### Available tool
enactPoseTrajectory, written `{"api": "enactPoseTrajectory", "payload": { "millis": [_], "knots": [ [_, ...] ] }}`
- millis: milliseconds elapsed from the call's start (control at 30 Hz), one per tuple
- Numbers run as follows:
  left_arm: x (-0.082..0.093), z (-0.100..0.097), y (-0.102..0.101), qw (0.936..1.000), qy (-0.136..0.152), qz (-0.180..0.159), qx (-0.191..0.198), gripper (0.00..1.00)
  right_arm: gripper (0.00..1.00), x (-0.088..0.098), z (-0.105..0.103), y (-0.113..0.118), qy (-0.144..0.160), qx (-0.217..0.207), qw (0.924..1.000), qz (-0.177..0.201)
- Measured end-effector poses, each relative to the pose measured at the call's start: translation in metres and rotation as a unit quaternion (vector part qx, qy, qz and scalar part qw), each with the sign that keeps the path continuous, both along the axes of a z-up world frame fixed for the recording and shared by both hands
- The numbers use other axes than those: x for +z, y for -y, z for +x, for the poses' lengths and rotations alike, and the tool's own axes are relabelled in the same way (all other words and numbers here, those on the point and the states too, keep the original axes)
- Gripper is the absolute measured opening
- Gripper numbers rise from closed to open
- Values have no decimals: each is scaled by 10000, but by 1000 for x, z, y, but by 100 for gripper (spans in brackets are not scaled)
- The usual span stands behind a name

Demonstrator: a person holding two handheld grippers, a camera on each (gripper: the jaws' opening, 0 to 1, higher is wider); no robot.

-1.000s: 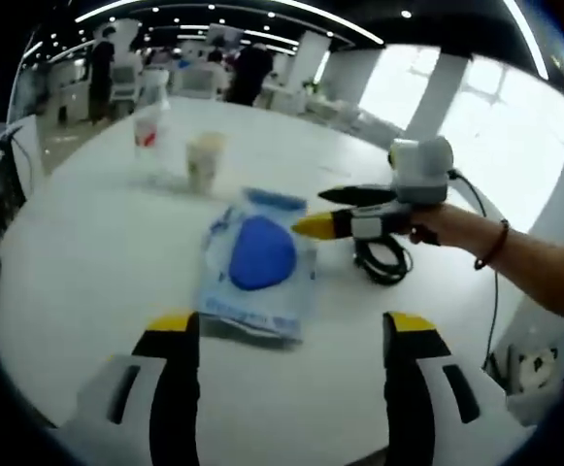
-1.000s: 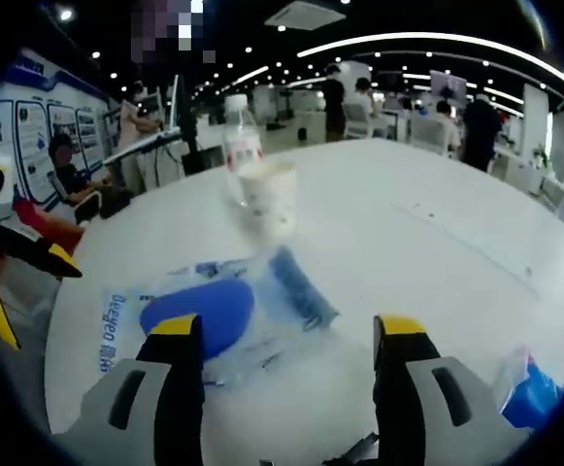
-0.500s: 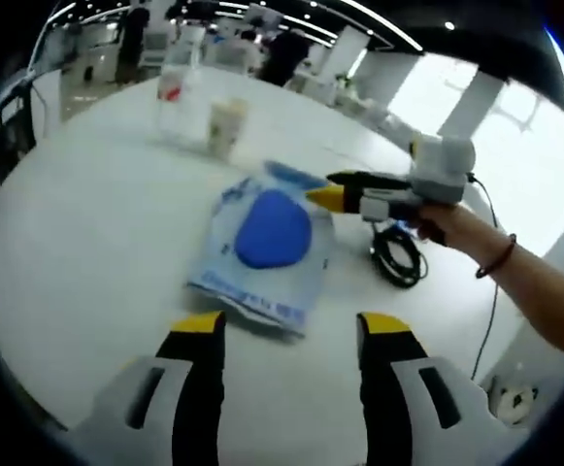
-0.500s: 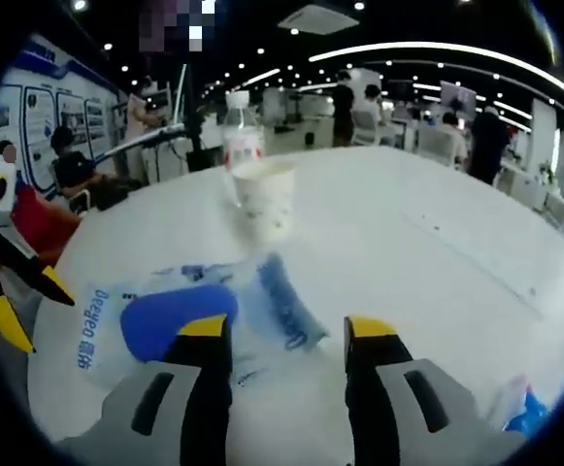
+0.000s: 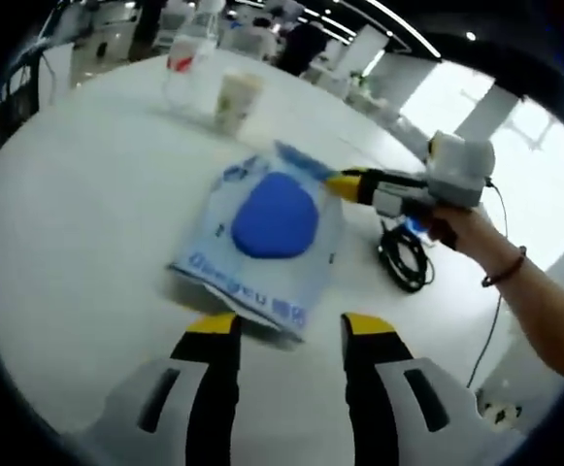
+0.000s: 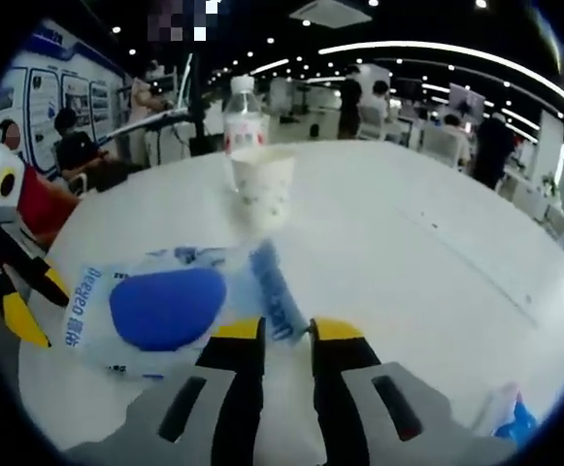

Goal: Arrange the tabletop items into an orderly group along one side of the table until the central work area is clear of visible clutter.

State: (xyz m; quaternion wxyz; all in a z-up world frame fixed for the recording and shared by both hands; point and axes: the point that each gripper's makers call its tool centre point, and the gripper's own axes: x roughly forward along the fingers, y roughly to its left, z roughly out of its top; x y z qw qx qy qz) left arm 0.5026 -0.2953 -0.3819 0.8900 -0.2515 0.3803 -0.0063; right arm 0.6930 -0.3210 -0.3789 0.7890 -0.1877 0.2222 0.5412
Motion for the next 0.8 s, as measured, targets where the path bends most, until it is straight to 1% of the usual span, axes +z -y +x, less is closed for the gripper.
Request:
{"api": "enactPoseTrajectory", "payload": {
  "millis": [33, 67, 100, 167, 200, 300, 333, 467, 633, 667, 733, 800],
  "knots": [
    [-1, -1, 0, 10000, -47, -64, 40, 39, 15, 0, 1, 0, -13, -14, 10000, 12],
    [-2, 0, 1, 9998, -29, -167, 106, 38, 14, 1, 2, 0, 1, -25, 10000, 16],
    [-3, -1, 0, 9998, -52, -174, 118, 37, 12, 1, 2, 1, 7, -26, 10000, 4],
    [-6, -1, -1, 9999, -91, -98, 44, 33, 11, 0, 2, 1, -37, -30, 10000, 5],
    [-8, 1, -2, 9998, -102, -133, 114, 32, 11, 0, 2, 2, -37, -28, 10000, -5],
    [-5, 5, -3, 9993, -47, -286, 234, 33, 9, -1, 1, 2, -11, 6, 10000, -61],
    [-5, 5, -4, 9993, -52, -284, 237, 33, 8, -1, 1, 2, -1, 14, 10000, -66],
    [-9, 2, -8, 9991, -152, -279, 274, 24, 6, 0, -1, 3, 0, 63, 9999, -81],
    [-10, 2, -11, 9992, -200, -238, 265, 18, 3, -1, -4, 4, -31, 105, 9998, -135],
    [-11, 1, -12, 9993, -221, -189, 243, 17, 3, -1, -6, 4, -36, 123, 9998, -143],
    [-12, 0, -13, 9993, -257, -154, 211, 13, 2, 0, -7, 3, 35, 199, 9996, -172],
    [-13, -1, -15, 9990, -318, -201, 241, 9, 2, 0, -8, 3, 72, 225, 9995, -197]
  ]
}}
